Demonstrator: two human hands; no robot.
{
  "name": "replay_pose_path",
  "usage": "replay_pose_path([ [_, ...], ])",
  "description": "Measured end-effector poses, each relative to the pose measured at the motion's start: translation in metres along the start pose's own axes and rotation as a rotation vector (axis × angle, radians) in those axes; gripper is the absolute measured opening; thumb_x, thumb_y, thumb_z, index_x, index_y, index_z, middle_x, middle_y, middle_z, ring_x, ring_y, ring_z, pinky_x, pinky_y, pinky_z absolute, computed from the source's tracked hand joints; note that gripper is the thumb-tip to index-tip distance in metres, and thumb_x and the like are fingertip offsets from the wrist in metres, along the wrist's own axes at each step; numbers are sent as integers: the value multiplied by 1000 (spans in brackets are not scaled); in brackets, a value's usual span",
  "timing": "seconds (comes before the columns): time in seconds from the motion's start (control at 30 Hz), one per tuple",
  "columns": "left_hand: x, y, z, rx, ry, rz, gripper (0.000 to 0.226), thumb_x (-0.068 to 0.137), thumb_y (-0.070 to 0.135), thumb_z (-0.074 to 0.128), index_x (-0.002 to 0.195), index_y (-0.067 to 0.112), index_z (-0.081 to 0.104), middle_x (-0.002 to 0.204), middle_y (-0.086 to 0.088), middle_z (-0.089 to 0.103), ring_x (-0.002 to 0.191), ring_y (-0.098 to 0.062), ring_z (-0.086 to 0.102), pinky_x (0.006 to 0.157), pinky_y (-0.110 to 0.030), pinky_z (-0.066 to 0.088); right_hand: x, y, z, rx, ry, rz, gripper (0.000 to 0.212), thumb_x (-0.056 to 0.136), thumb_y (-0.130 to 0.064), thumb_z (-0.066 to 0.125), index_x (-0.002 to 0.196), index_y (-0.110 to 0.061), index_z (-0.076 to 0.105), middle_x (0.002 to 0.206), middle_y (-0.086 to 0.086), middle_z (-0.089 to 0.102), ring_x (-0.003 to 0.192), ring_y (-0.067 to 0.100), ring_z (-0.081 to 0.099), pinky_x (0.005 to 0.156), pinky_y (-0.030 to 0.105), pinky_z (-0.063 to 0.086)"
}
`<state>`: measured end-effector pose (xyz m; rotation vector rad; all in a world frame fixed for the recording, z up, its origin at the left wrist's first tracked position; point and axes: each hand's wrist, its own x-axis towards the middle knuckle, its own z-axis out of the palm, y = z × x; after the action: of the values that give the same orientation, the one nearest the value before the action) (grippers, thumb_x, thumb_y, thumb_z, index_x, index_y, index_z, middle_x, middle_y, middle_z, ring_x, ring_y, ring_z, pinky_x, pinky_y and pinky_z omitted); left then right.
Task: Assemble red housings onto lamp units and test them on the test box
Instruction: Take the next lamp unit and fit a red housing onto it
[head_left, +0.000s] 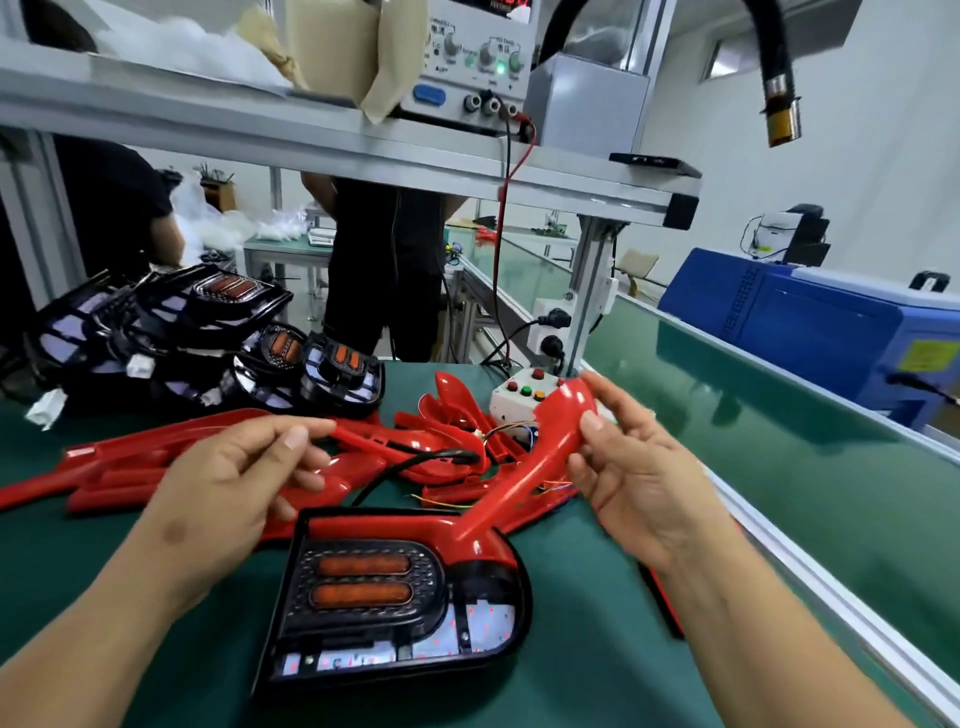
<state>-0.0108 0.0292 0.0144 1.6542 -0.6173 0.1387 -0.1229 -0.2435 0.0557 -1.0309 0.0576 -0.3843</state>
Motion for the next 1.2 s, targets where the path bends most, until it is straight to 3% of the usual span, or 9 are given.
replay_pose_path([
  [0.23, -13, 18, 12, -78, -228, -14, 31, 76, 46, 60, 105, 50, 71, 100, 8, 73, 77, -10, 69, 61, -19, 53, -5, 46, 45, 180, -11, 42, 44, 72, 1, 63, 111, -19, 59, 77, 6, 62, 57, 10, 63, 53, 22, 56],
  [0.37, -10, 28, -3, -99, -363, -88, 26, 67, 33, 74, 92, 36, 79, 71, -4, 72, 64, -8, 66, 59, -16, 51, -28, 42, 42, -24, -8, 64, 29, 68, -5, 68, 94, -12, 57, 68, 5, 58, 52, 12, 60, 47, 22, 53],
  [0.43, -11, 38, -16, -55, -447, -91, 24, 69, 46, 81, 90, 36, 79, 76, -2, 74, 65, -7, 67, 60, -14, 51, -46, 39, 32, -183, -14, 74, 26, 64, -11, 72, 85, -7, 59, 63, 9, 58, 47, 14, 59, 43, 20, 48],
  [0.57, -30, 49, -24, 478, -553, 220, 40, 60, 85, 55, 96, 69, 62, 95, 36, 65, 86, 13, 63, 76, -5, 47, -74, 45, 11, -431, -3, 159, 32, 57, -16, 76, 82, -1, 63, 60, 17, 54, 46, 19, 58, 40, 21, 43],
  [0.67, -55, 48, -8, 722, -625, 259, 39, 65, 89, 36, 99, 78, 50, 102, 48, 54, 97, 22, 54, 83, -4, 45, -80, 50, 3, -595, 20, 171, 23, 67, -15, 78, 82, -3, 66, 60, 13, 55, 48, 18, 58, 42, 21, 42],
  [0.8, -74, 38, 5, 784, -495, 394, 40, 88, 61, 37, 91, 46, 74, 81, 33, 62, 78, 13, 53, 52, -8, 50, -78, 53, 2, -759, 68, 126, 6, 81, -11, 75, 80, -12, 69, 58, 1, 61, 45, 9, 57, 42, 18, 40],
  [0.97, -80, 25, 9, 765, -319, 485, 56, 100, 55, 28, 97, 30, 78, 85, 19, 59, 79, 4, 47, 55, -19, 53, -73, 55, 4, -871, 74, 107, 12, 81, -20, 77, 76, -14, 68, 59, -7, 60, 43, 7, 54, 43, 15, 38],
  [1.1, -81, 22, 13, 759, -226, 515, 56, 101, 53, 30, 99, 24, 78, 84, 17, 57, 80, 4, 43, 66, -14, 45, -72, 61, 4, -890, 88, 75, 12, 84, -23, 74, 77, -18, 66, 59, -11, 58, 43, 10, 49, 45, 17, 41],
  [1.2, -82, 19, 15, 768, -202, 525, 57, 100, 54, 29, 99, 26, 78, 84, 17, 58, 78, 2, 44, 55, -18, 51, -70, 66, 2, -916, 95, 33, 10, 84, -30, 73, 77, -28, 66, 64, -11, 57, 51, 12, 47, 53, 23, 43],
])
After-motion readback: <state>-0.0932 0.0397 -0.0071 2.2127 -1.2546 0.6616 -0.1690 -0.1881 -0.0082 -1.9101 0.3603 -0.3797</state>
